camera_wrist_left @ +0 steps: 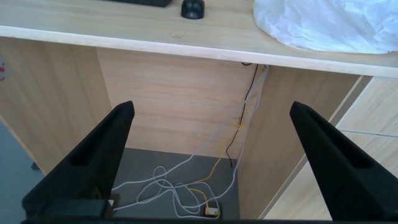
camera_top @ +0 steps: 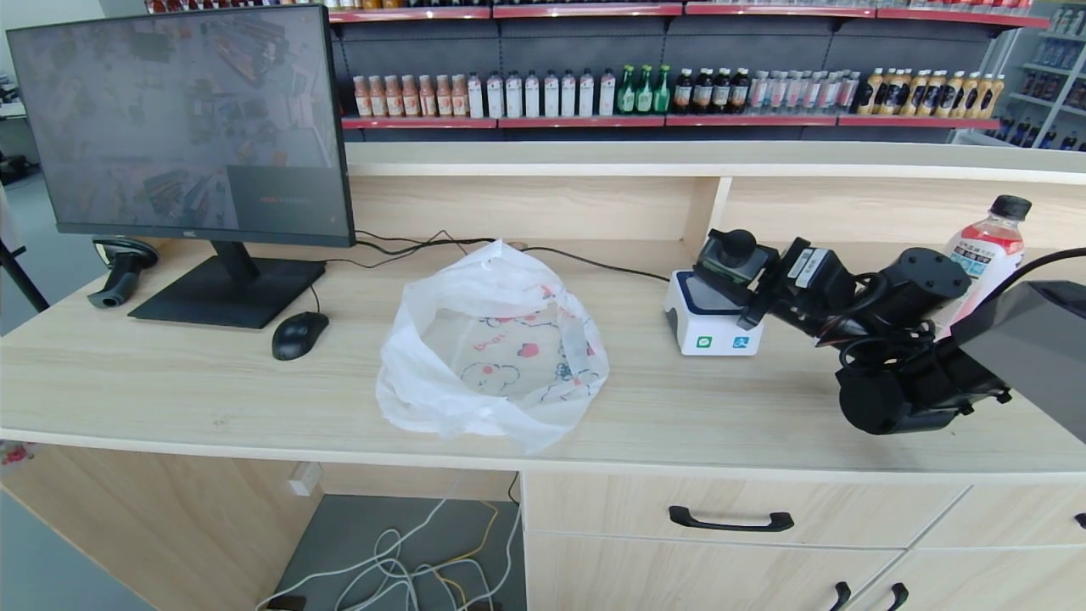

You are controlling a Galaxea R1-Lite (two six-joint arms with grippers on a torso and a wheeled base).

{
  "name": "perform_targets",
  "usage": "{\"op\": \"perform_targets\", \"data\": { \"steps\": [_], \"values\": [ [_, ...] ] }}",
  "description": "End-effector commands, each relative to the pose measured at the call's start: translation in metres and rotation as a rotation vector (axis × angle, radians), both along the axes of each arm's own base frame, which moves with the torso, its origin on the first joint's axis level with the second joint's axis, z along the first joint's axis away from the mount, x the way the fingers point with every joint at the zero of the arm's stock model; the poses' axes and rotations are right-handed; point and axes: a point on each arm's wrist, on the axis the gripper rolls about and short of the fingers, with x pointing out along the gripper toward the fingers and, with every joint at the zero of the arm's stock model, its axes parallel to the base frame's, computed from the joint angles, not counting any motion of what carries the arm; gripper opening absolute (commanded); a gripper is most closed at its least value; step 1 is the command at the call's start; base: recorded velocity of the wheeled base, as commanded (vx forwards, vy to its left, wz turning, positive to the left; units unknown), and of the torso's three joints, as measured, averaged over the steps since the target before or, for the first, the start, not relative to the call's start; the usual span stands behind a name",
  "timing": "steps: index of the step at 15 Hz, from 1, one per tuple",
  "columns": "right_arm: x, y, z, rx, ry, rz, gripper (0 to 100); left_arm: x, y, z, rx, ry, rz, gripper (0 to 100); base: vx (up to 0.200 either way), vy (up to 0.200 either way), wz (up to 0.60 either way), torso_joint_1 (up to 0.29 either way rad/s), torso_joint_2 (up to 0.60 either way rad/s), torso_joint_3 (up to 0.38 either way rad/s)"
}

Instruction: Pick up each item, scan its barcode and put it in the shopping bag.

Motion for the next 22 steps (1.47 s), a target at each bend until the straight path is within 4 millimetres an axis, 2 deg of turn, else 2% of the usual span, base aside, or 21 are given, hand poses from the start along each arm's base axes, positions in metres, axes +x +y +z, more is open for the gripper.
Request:
{"op": "perform_targets", "data": {
  "steps": [1,4,7,11,14,17,20,22],
  "values": [
    [-0.001,0.000,-0.001,0.000,0.003,0.000,0,0.000,0.000,0.000,-0.001,-0.001,0.000,100,0.000,0.000,0.00,0.000,0.00,0.000],
    [-0.002,0.002,0.002,0.007,0.007,0.005,0,0.000,0.000,0.000,-0.001,-0.001,0.000,100,0.000,0.000,0.00,0.000,0.00,0.000],
    [-0.007,0.003,0.012,0.027,0.010,0.016,0,0.000,0.000,0.000,-0.001,0.001,0.000,100,0.000,0.000,0.00,0.000,0.00,0.000],
    [-0.034,0.001,0.027,0.094,0.085,-0.017,0,0.000,0.000,0.000,-0.001,0.002,0.000,100,0.000,0.000,0.00,0.000,0.00,0.000],
    [-0.073,-0.005,0.038,0.228,0.202,-0.122,0,0.000,0.000,0.000,-0.001,0.002,0.000,100,0.000,0.000,0.00,0.000,0.00,0.000],
    [-0.114,-0.005,0.042,0.487,0.355,-0.285,0,0.000,0.000,0.000,-0.001,0.002,0.000,100,0.000,0.000,0.00,0.000,0.00,0.000],
    [-0.144,0.008,0.036,0.671,0.462,-0.385,0,0.000,0.000,0.000,-0.001,0.002,0.000,100,0.000,0.000,0.00,0.000,0.00,0.000],
    [-0.156,0.013,0.029,0.700,0.505,-0.416,0,0.000,0.000,0.000,-0.001,0.002,0.000,100,0.000,0.000,0.00,0.000,0.00,0.000]
  ]
}}
